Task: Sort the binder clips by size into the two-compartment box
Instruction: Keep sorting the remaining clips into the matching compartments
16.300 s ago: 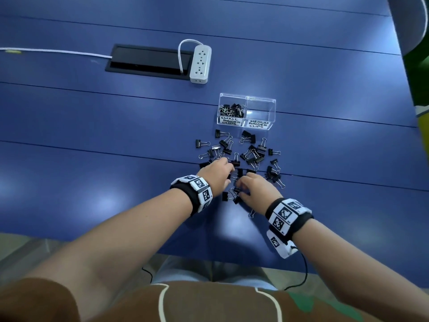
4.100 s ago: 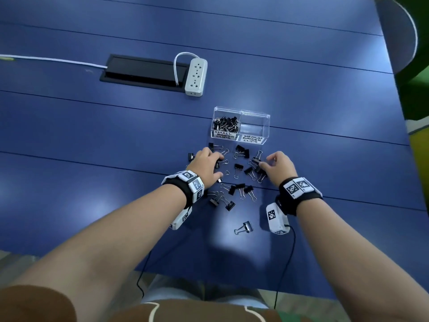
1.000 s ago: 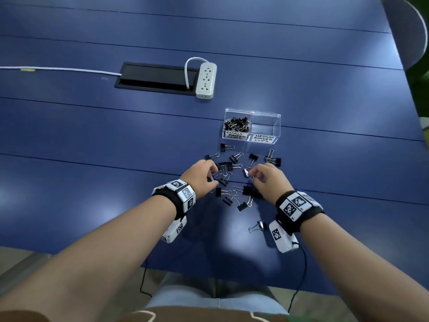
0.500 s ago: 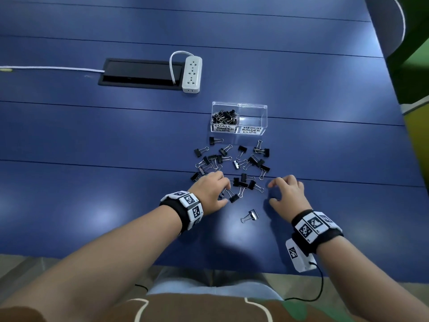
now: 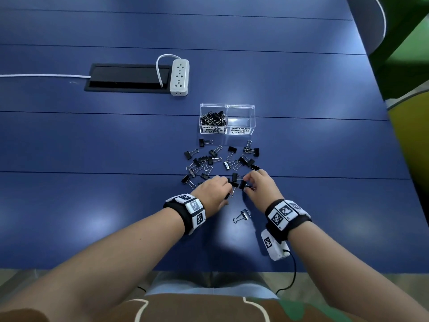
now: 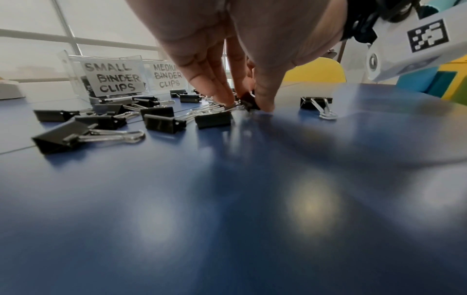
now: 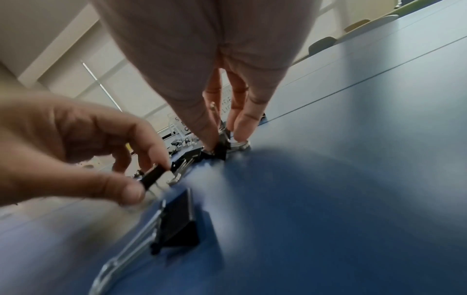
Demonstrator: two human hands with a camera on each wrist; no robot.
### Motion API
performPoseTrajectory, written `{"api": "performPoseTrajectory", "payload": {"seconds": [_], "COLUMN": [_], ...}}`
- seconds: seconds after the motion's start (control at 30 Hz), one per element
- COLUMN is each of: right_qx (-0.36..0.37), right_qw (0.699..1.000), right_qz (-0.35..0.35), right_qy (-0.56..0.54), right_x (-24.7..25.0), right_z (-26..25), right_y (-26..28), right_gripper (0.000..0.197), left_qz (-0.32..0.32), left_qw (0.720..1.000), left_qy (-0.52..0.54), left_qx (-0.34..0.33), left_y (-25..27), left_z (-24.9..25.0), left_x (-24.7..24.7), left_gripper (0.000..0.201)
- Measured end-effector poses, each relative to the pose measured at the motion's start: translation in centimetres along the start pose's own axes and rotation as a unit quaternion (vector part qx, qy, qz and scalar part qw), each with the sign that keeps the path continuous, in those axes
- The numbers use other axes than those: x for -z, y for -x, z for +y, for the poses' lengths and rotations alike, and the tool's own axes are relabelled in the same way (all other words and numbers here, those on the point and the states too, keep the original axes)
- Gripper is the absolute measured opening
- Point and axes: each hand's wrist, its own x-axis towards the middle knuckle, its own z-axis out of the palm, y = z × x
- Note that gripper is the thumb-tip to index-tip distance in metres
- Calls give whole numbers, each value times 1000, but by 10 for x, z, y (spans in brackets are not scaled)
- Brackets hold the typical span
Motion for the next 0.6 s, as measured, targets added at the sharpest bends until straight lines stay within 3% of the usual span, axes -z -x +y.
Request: {"api": "performPoseTrajectory", "payload": {"seconds": [0.2,0.43,0.6], "right_qx": [-5,34,-16], "right_qw": [1000,999,994], "right_qz": [-13,-6,35], "right_qy": [16,22,-107], "right_x": [-11,-8,13], "right_z": [0,-5,-8], "right_y": [-4,-12,-31], "right_gripper": [29,20,20], "left_qz": [74,40,-3], "left_qw": [992,992,993], "left_qy": [57,48,53], "left_qx": [84,107,105], "left_y": [-14,-27,-33], "left_z": [-3,0,-3], "left_x": [8,13,14], "left_gripper": [31,26,29]}}
